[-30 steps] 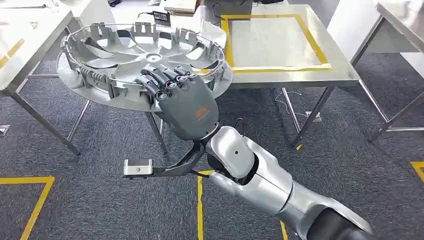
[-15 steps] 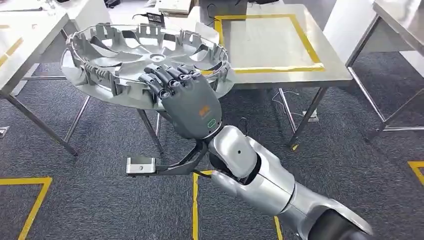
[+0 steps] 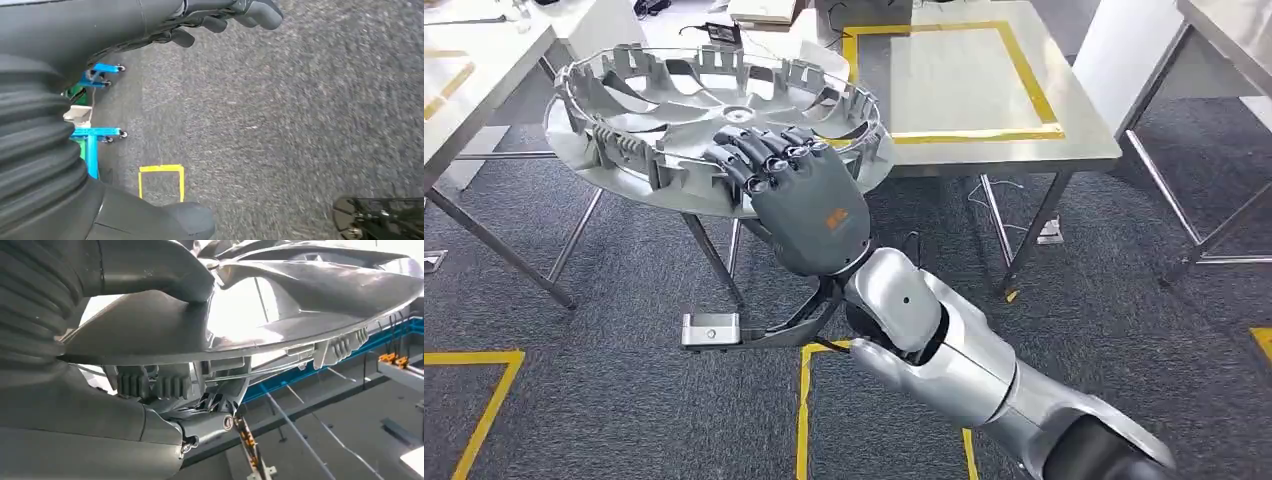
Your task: Take the parts from the cabinet and place them on the table.
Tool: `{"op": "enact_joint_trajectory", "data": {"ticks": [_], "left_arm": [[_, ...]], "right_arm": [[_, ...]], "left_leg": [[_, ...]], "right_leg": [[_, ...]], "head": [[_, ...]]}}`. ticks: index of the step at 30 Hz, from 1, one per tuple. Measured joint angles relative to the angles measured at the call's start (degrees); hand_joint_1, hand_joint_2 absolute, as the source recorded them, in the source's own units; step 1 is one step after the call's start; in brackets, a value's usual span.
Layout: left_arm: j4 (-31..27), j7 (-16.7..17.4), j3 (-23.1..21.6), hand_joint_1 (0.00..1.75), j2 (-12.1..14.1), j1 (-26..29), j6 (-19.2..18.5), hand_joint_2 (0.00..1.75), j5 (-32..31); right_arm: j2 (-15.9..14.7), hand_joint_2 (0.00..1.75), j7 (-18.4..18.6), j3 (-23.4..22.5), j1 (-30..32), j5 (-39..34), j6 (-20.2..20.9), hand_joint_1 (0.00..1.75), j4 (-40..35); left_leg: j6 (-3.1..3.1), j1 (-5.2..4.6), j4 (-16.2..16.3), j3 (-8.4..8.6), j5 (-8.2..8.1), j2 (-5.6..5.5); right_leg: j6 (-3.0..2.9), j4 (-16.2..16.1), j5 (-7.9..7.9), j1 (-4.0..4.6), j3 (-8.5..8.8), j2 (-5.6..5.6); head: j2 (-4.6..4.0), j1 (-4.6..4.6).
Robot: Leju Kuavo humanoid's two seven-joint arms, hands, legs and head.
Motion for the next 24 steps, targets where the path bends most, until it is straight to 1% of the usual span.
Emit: {"op": "enact_joint_trajectory", "data": {"ticks": [1, 2, 3, 4, 5, 6, 7, 8, 9, 10, 11, 12, 13, 14, 15, 16, 17, 19, 20, 21, 22, 23, 24], "left_arm": [[-0.02, -0.04, 0.02, 0.0, 0.2, -0.02, 0.0, 1.75, 0.02], [0.02, -0.11, 0.04, 0.0, 0.04, -0.05, 0.0, 1.75, 0.0], [0.0, -0.11, 0.04, 0.0, 0.04, -0.09, 0.0, 1.75, 0.0], [0.0, -0.09, 0.09, 0.0, 0.07, -0.04, 0.0, 1.75, 0.02], [0.0, -0.09, 0.15, 0.0, 0.04, -0.01, 0.0, 1.75, 0.0], [0.02, -0.07, 0.22, 0.0, -0.07, 0.06, 0.0, 1.75, 0.04], [0.0, -0.11, 0.28, 0.0, -0.07, 0.03, 0.0, 1.75, 0.02], [0.0, -0.11, 0.28, 0.0, -0.02, -0.06, 0.0, 1.75, 0.02], [0.0, -0.11, 0.28, 0.0, -0.02, -0.12, 0.0, 1.75, -0.02], [0.0, -0.09, 0.28, 0.0, -0.02, -0.15, 0.0, 1.75, -0.07], [0.0, -0.04, 0.28, 0.0, -0.02, -0.14, 0.0, 1.75, -0.13], [0.0, 0.02, 0.28, 0.0, -0.02, -0.13, 0.0, 1.75, -0.2], [0.0, 0.09, 0.28, 0.0, -0.02, -0.14, 0.0, 1.75, -0.2], [0.0, 0.09, 0.28, 0.0, -0.04, -0.18, 0.0, 1.75, -0.2], [0.0, 0.07, 0.28, 0.0, -0.09, -0.25, 0.0, 1.75, -0.2], [0.0, 0.07, 0.28, 0.0, -0.09, -0.26, -0.02, 1.75, -0.22], [0.0, 0.09, 0.28, 0.0, -0.07, -0.37, -0.04, 1.75, -0.22], [0.0, 0.11, 0.28, 0.0, -0.02, -0.33, -0.15, 1.75, -0.28], [0.0, 0.11, 0.28, 0.0, -0.02, -0.35, -0.2, 1.75, -0.37], [-0.11, 0.15, 0.28, 0.0, 0.2, -0.31, -0.2, 1.75, -0.42], [-0.04, 0.13, 0.28, 0.0, 0.02, -0.27, -0.24, 1.75, -0.48], [-0.02, 0.15, 0.28, 0.0, -0.02, -0.29, -0.37, 1.75, -0.55], [0.0, 0.24, 0.28, 0.0, 0.02, -0.3, -0.39, 1.75, -0.63]], "right_arm": [[0.0, 1.75, 0.0, 0.0, -0.05, 0.0, -0.04, 1.75, 0.0], [-0.02, 1.75, 0.0, 0.0, -0.1, 0.02, -0.11, 1.75, 0.0], [-0.02, 1.75, 0.0, -0.02, -0.14, 0.02, -0.13, 1.75, 0.0], [-0.02, 1.75, 0.0, 0.0, -0.16, 0.02, -0.15, 1.75, 0.0], [-0.02, 1.75, 0.0, 0.0, -0.18, -0.02, -0.15, 1.75, 0.0], [-0.07, 1.75, 0.0, -0.02, -0.15, -0.02, -0.13, 1.75, -0.02], [-0.09, 1.75, 0.0, -0.02, -0.25, -0.02, -0.13, 1.75, 0.0], [-0.11, 1.75, 0.0, -0.02, -0.34, -0.04, -0.17, 1.75, -0.02], [-0.13, 1.75, -0.02, -0.02, -0.28, -0.02, -0.17, 1.75, 0.0], [-0.2, 1.75, 0.0, -0.02, -0.22, -0.02, -0.2, 1.75, 0.0], [-0.28, 1.75, 0.0, -0.02, -0.22, -0.02, -0.17, 1.75, 0.0], [-0.37, 1.75, 0.0, -0.02, -0.22, -0.04, -0.17, 1.75, 0.0], [-0.42, 1.75, 0.02, -0.02, -0.17, -0.04, -0.15, 1.75, 0.0], [-0.44, 1.75, 0.13, -0.02, -0.14, -0.04, -0.13, 1.75, 0.0], [-0.44, 1.75, 0.15, -0.04, -0.15, 0.04, -0.15, 1.75, 0.0], [-0.44, 1.75, 0.18, -0.04, -0.07, 0.3, -0.2, 1.75, 0.0], [-0.44, 1.75, 0.2, -0.09, 0.12, 0.66, -0.31, 1.75, -0.04], [-0.66, 1.75, 0.26, -0.26, 0.89, 1.23, -0.7, 1.75, -0.04], [-0.98, 1.75, 0.15, -0.26, 1.4, 1.42, -1.18, 1.75, -0.11], [-1.29, 1.75, 0.07, -0.28, 1.94, 1.49, -1.55, 1.75, -0.24], [-1.62, 1.75, -0.04, -0.39, 2.33, 1.49, -1.88, 1.75, -0.24], [-1.86, 1.75, -0.13, -0.44, 2.58, 1.44, -2.23, 1.75, -0.26], [-2.08, 1.75, -0.24, -0.44, 2.79, 1.38, -2.32, 1.75, -0.28]], "left_leg": [[0.75, -0.33, -0.74, 0.69, -1.07, 0.5], [0.37, -0.53, -1.77, 1.11, -0.68, 0.51], [0.15, -0.66, -1.84, 1.08, -0.62, 0.43], [0.14, -0.74, -1.9, 1.07, -0.64, 0.32], [0.07, -0.61, -2.59, 1.36, -0.51, 0.28], [-0.17, 0.16, -3.45, 2.05, -0.19, 0.37], [0.08, 0.15, -3.82, 2.37, -0.17, 0.23], [0.15, 0.15, -3.86, 2.37, -0.17, 0.19], [0.28, 0.15, -3.8, 2.37, -0.27, 0.15], [0.35, 0.13, -3.73, 2.37, -0.4, 0.1], [0.39, 0.13, -3.64, 2.38, -0.52, 0.02], [0.35, 0.14, -3.55, 2.44, -0.6, -0.07], [0.31, 0.15, -3.45, 2.51, -0.71, -0.2], [0.18, 0.16, -3.25, 2.58, -0.86, -0.33], [-0.05, 0.16, -2.95, 2.58, -1.1, -0.47], [-0.31, -0.03, -2.75, 2.42, -1.29, -0.51], [-0.61, -0.18, -2.5, 2.27, -1.4, -0.65], [-1.2, -0.13, -2.85, 2.42, -1.16, -0.62], [-1.46, -0.2, -2.98, 2.53, -1.17, -0.64], [-1.77, -0.16, -2.77, 2.16, -1.51, -0.56], [-2.19, -0.15, -1.65, 1.89, -2.24, -0.39], [-2.57, 0.05, 1.45, 0.45, -3.96, -0.3], [-2.91, 0.35, 5.67, -1.63, -5.88, -0.21]], "right_leg": [[0.1, -0.18, -0.07, 0.28, 0.02, -0.14], [0.35, -0.21, -0.07, 0.24, -0.07, -0.05], [0.54, -0.37, -0.02, 0.13, -0.03, -0.19], [0.79, -0.6, 0.01, 0.04, 0.07, -0.28], [1.19, -0.84, -0.01, 0.13, 0.3, -0.31], [1.53, -0.54, -0.49, 0.07, 0.22, -0.37], [1.85, 1.12, -1.41, 0.2, -0.55, -0.18], [2.04, 4.51, -3.1, 0.15, -2.39, -0.11], [2.26, 8.94, -4.95, 0.04, -4.76, -0.12], [2.44, 13.14, -6.2, -0.02, -7.2, -0.13], [2.52, 15.05, -6.16, -0.02, -8.57, -0.13], [2.58, 14.55, -4.93, -0.05, -8.72, -0.13], [2.57, 11.82, -2.68, -0.11, -7.73, -0.13], [2.49, 7.08, 0.16, -0.14, -5.65, -0.14], [2.25, 1.31, 2.93, -0.12, -2.95, -0.13], [1.82, -0.57, 1.99, -0.03, -1.97, -0.07], [1.55, -1.06, 2.29, 0.03, -1.84, -0.06], [1.11, -1.04, 2.35, 0.24, -1.84, -0.02], [0.86, -1.3, 2.48, 0.14, -1.76, 0.0], [0.46, -1.85, 2.76, -0.45, -1.29, -0.16], [0.36, -2.03, 2.77, -0.52, -1.03, -0.18], [0.11, -2.05, 2.74, -0.62, -1.01, -0.21], [0.09, -2.05, 2.72, -0.62, -0.99, -0.2]], "head": [[0.0, 0.11], [0.0, 0.0], [0.0, 0.18], [0.0, 0.02], [0.0, 0.09], [0.0, 0.09], [0.0, 0.22], [0.0, 0.22], [0.0, 0.22], [0.0, 0.22], [0.0, 0.22], [0.0, 0.22], [0.0, 0.24], [0.0, 0.22], [0.0, 0.24], [0.0, 0.17], [0.0, 0.18], [0.0, 0.18], [0.0, 0.18], [0.0, 0.22], [0.0, -0.09], [0.0, -0.28], [0.0, -0.35]]}}
